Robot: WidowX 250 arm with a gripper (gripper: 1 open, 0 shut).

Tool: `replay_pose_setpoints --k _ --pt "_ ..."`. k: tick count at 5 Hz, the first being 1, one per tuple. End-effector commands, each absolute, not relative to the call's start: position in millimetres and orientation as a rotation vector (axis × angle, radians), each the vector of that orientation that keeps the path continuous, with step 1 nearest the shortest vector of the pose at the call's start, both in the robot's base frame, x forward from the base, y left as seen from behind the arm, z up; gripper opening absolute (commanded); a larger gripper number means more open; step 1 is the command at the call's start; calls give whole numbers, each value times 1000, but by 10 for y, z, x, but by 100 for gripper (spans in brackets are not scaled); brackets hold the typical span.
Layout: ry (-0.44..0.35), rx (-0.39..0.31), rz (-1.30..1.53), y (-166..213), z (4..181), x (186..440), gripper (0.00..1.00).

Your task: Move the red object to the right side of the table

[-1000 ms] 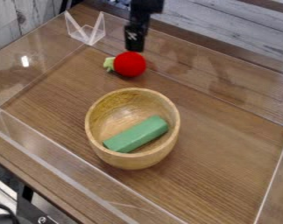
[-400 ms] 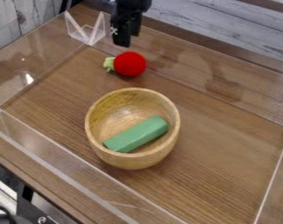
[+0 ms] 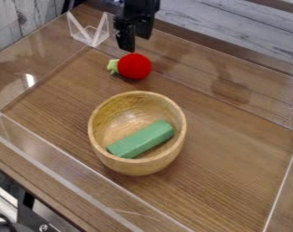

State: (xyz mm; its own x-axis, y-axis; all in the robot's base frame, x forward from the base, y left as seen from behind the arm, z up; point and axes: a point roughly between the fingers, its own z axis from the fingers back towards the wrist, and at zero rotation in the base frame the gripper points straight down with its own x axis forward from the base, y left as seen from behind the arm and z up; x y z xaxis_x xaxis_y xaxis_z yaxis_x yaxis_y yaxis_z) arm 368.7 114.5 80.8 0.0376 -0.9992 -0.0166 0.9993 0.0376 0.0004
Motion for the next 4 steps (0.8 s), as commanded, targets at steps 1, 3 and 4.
replay_pose_setpoints --k 1,3,4 --pt "-17 59 -1622 1135 876 3703 100" --pt "-3 52 -1840 1017 756 3660 100" --pt "-1 48 -1915 950 740 3684 100"
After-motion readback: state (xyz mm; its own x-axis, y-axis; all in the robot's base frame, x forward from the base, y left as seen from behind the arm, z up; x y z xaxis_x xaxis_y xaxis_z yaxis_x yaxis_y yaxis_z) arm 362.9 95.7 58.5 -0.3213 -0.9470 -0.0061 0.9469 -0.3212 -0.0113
